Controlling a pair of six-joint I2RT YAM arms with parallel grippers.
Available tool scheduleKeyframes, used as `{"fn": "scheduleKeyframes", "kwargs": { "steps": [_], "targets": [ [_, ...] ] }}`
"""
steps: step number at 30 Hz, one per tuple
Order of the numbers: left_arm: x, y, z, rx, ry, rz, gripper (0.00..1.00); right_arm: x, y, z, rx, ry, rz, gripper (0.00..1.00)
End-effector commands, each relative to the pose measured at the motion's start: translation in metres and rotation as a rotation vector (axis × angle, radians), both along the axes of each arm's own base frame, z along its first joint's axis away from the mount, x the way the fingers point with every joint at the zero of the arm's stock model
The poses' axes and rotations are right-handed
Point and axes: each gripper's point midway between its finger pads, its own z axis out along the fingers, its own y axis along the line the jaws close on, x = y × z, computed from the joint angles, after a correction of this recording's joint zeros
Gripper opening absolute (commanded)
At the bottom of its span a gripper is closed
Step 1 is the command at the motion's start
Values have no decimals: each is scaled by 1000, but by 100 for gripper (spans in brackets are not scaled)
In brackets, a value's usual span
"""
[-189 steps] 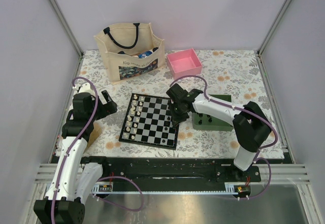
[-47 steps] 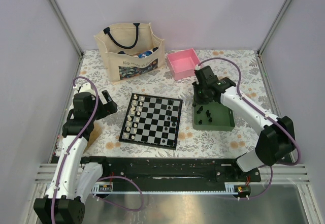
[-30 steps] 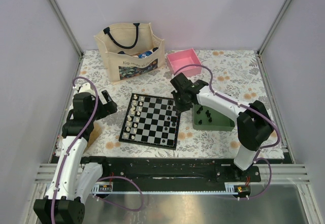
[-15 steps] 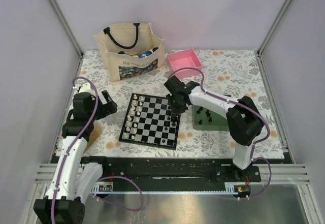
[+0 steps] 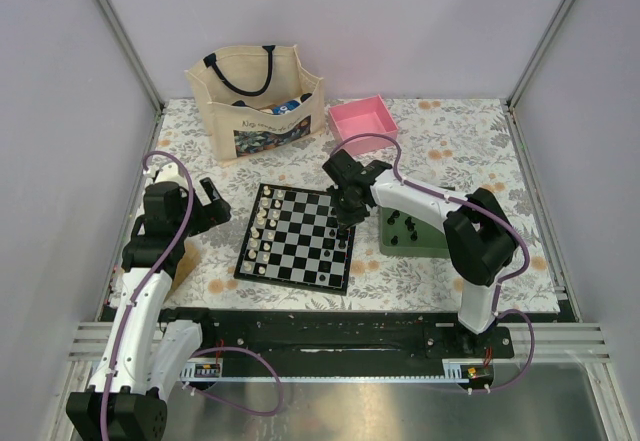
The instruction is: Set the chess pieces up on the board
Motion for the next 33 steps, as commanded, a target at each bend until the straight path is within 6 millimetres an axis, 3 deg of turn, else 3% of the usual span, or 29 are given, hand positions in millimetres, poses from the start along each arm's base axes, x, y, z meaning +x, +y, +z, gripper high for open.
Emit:
{"fn": "scheduleKeyframes", "kwargs": {
  "steps": [1, 13, 19, 28, 33],
  "targets": [
    [6, 2, 12, 4, -50, 12, 99, 4, 7, 9, 8, -26, 12, 21],
    [6, 5, 12, 16, -47, 30, 99, 3, 7, 4, -7, -13, 23, 24],
    [6, 6, 11, 16, -47, 32, 99, 2, 8, 1, -8, -4, 32, 32],
    [7, 5, 10, 14, -41, 29, 99, 6, 14, 24, 35, -44, 40, 41],
    [7, 5, 10, 15, -40, 28, 99, 12, 10, 47, 58, -104, 24, 53]
  ]
}}
